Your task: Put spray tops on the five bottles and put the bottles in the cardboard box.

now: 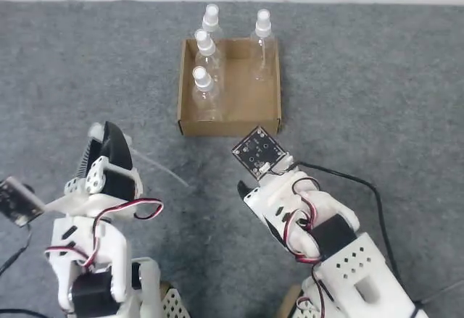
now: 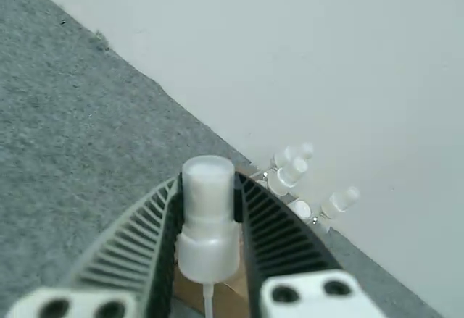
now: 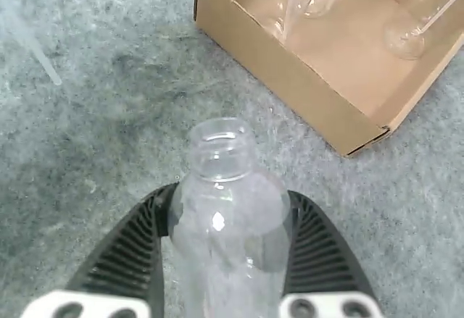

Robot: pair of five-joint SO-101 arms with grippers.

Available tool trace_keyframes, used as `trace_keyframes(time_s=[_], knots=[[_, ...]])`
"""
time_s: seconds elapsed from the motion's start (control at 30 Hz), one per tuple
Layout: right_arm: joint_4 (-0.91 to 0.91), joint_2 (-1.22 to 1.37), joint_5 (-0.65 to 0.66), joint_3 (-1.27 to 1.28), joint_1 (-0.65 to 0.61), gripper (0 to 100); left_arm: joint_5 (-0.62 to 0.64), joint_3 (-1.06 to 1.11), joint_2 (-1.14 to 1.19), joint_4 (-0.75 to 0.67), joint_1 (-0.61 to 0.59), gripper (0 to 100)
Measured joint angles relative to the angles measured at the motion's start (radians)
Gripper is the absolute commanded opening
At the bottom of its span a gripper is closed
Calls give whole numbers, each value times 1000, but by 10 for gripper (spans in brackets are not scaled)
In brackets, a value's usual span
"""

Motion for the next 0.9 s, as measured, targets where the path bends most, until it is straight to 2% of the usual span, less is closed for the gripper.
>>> trace_keyframes(time_s=[0.4, 0.5, 0.7, 0.9], knots=[[-6, -2, 0, 5, 2, 41, 123, 0, 0, 0, 0, 11], [-74, -2, 0, 71, -14, 41, 140, 2, 0, -5, 0, 11], [-249, -2, 0, 201, -92, 41, 147, 92, 0, -124, 0, 11], [-279, -2, 0, 213, -101, 41, 161, 109, 0, -166, 0, 11]])
